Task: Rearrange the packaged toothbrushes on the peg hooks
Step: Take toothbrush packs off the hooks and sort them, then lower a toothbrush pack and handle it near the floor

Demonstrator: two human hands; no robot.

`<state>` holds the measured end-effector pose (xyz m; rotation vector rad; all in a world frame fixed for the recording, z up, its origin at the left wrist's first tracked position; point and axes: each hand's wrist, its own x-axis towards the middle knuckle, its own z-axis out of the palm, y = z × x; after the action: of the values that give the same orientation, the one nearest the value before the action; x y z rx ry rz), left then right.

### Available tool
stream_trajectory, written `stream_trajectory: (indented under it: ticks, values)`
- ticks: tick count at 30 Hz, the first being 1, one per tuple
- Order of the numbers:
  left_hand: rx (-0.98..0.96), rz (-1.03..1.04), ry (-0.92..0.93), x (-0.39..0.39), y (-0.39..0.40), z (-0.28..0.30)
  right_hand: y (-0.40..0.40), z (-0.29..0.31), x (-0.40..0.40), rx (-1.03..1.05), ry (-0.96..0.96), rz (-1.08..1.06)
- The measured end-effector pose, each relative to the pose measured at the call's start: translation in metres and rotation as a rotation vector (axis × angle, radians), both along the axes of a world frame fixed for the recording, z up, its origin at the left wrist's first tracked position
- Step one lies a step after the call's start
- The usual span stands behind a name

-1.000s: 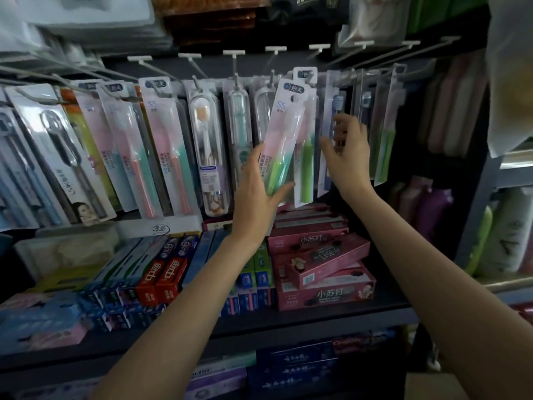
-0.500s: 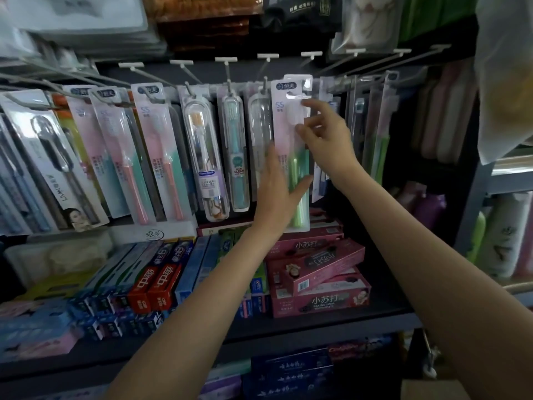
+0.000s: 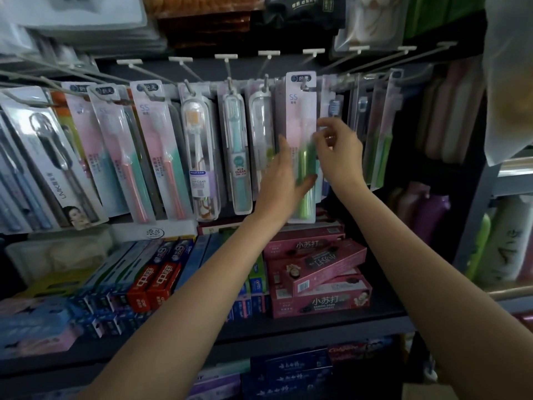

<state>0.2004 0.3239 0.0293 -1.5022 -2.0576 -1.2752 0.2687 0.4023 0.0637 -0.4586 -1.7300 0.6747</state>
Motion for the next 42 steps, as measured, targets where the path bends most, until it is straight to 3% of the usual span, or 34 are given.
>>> stream_trajectory:
  ticks: [5,10,17,21,29,36,42]
  values:
    - [0.016,-0.014,-0.086,-0.014,-0.026,-0.041,-0.025,-0.016,-0.003,0.137,0.122,-0.093]
    - [0.036,0.164,-0.181,-0.043,-0.091,-0.093,-0.079,-0.053,-0.037,0.164,0.06,0.125]
    - [-0.018,0.444,-0.311,-0.086,-0.27,-0.19,-0.222,-0.16,-0.11,0.173,-0.318,0.448]
    - [-0.08,0.613,-0.473,-0.094,-0.405,-0.255,-0.321,-0.238,-0.135,0.151,-0.571,0.626]
    - [-0.439,0.873,-0.859,-0.075,-0.622,-0.381,-0.456,-0.401,-0.139,-0.019,-1.117,0.821]
    - [-0.511,0.903,-0.932,-0.058,-0.664,-0.454,-0.486,-0.504,-0.155,-0.048,-1.4,0.899]
    - [-0.727,0.691,-0.691,-0.076,-0.62,-0.572,-0.475,-0.67,-0.128,-0.327,-1.508,0.834]
